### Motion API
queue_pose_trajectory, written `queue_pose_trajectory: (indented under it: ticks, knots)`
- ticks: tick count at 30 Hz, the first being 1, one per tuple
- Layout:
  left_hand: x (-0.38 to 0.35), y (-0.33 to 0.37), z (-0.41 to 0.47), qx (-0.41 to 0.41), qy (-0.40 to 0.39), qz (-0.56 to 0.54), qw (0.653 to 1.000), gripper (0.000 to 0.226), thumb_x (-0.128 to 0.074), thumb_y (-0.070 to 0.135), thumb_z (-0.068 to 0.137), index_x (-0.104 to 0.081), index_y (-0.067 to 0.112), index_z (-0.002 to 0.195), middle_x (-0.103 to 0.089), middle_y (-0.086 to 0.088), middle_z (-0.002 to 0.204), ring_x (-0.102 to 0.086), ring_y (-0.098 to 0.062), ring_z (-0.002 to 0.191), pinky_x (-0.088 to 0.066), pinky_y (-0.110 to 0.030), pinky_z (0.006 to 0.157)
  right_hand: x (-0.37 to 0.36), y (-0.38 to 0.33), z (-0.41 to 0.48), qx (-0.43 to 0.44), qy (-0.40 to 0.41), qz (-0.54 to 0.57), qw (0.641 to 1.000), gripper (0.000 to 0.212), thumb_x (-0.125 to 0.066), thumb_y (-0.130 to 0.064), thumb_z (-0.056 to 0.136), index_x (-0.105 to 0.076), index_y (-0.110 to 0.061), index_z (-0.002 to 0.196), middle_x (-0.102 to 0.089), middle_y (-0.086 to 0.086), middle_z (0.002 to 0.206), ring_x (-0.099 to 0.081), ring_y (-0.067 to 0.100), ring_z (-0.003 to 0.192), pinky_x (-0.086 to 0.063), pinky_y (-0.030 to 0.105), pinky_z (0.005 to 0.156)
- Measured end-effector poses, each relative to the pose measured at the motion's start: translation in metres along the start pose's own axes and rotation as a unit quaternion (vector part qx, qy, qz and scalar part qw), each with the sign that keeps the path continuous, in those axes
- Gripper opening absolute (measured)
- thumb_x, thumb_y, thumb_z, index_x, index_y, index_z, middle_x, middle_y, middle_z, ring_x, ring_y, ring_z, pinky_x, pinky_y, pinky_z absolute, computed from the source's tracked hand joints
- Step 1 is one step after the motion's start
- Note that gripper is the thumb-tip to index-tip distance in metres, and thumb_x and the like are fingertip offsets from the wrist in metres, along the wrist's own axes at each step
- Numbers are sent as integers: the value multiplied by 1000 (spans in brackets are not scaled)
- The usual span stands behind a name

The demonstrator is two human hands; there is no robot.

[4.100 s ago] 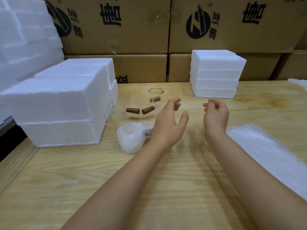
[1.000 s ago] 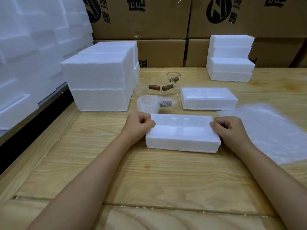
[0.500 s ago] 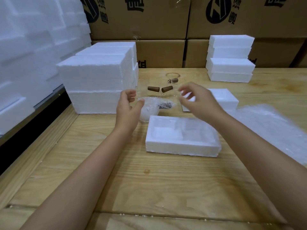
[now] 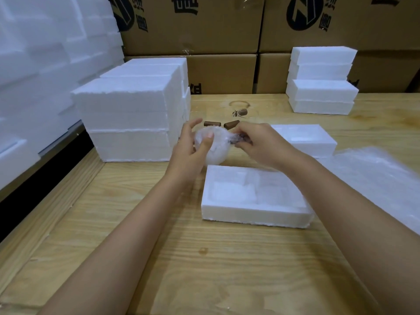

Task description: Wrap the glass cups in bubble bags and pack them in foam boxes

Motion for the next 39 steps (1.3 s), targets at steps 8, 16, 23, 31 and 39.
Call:
queue_pose_trajectory:
  ticks: [8, 16, 23, 31, 39]
  knots:
    - [-15, 39, 19, -15, -145, -145, 979, 83, -60, 9, 74, -26, 26, 148, -71, 5, 104, -66, -6, 97, -47, -11, 78, 41, 13, -22, -48, 126, 173, 976, 13, -57, -7, 93, -60, -19, 95, -56, -17, 79, -51, -9, 66, -36, 5, 62]
    - [-18, 34, 15, -5, -222, -136, 965, 85, -70, 8, 74, -33, 34, 146, -67, 1, 121, -64, -17, 110, -51, -24, 85, 44, 23, -25, -99, 113, 287, 946, 11, -49, -11, 98, -56, -18, 94, -58, -1, 75, -52, 5, 52, -43, 18, 54]
    - [-15, 38, 19, -4, -229, -76, 971, 87, -70, 22, 80, -22, 22, 153, -67, 4, 117, -66, -5, 93, -51, -26, 84, 48, 25, -24, -169, 103, 334, 921, 19, -45, -21, 101, -55, -17, 86, -59, 4, 65, -47, 9, 38, -33, 17, 36]
    - [-16, 25, 20, 50, -244, -116, 962, 44, -51, 45, 85, -64, 15, 114, -69, 3, 92, -67, -14, 81, -53, -24, 73, 34, 34, -31, -272, 5, 376, 886, 25, -41, -27, 102, -53, -7, 92, -51, 6, 61, -33, 8, 33, -23, 14, 32]
    - [-19, 13, 15, 121, -250, -132, 952, 46, -55, 43, 85, -63, 14, 121, -65, -16, 115, -70, -24, 80, -55, -24, 66, 13, 45, -35, -326, -69, 431, 839, 20, -42, -25, 102, -40, -9, 90, -50, 6, 58, -30, 7, 32, -18, 14, 29]
Point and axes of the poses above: each hand's wrist, its own z-axis towards the middle knuckle, its own x-axis out of the back of the hand, y = z × x, the point moved 5 cm from there along z, towards the middle knuckle
